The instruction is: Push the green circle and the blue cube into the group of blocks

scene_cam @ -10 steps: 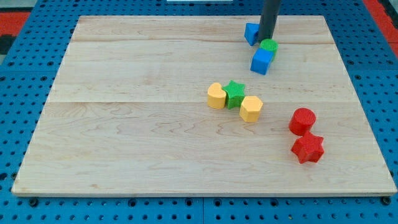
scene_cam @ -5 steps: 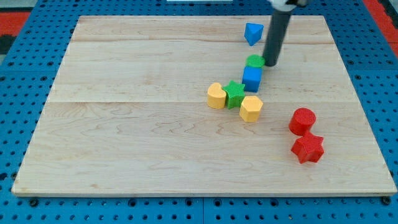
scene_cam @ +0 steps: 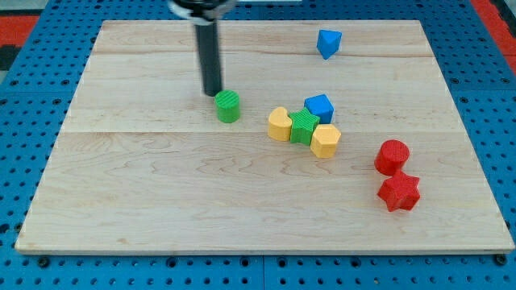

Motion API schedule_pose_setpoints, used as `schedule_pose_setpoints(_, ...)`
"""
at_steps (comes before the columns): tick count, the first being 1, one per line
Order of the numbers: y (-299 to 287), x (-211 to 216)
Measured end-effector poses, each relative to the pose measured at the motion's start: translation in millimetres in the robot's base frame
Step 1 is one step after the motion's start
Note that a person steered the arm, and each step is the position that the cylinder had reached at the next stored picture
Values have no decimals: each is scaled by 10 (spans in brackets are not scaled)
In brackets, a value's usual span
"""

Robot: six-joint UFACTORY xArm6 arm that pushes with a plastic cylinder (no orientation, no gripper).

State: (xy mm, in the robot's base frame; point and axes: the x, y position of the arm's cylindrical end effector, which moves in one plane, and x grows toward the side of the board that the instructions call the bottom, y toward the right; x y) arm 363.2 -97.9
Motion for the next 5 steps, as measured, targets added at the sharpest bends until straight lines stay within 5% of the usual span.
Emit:
schedule_pose_setpoints(1,-158,183)
schedule_pose_setpoints(5,1560,-114)
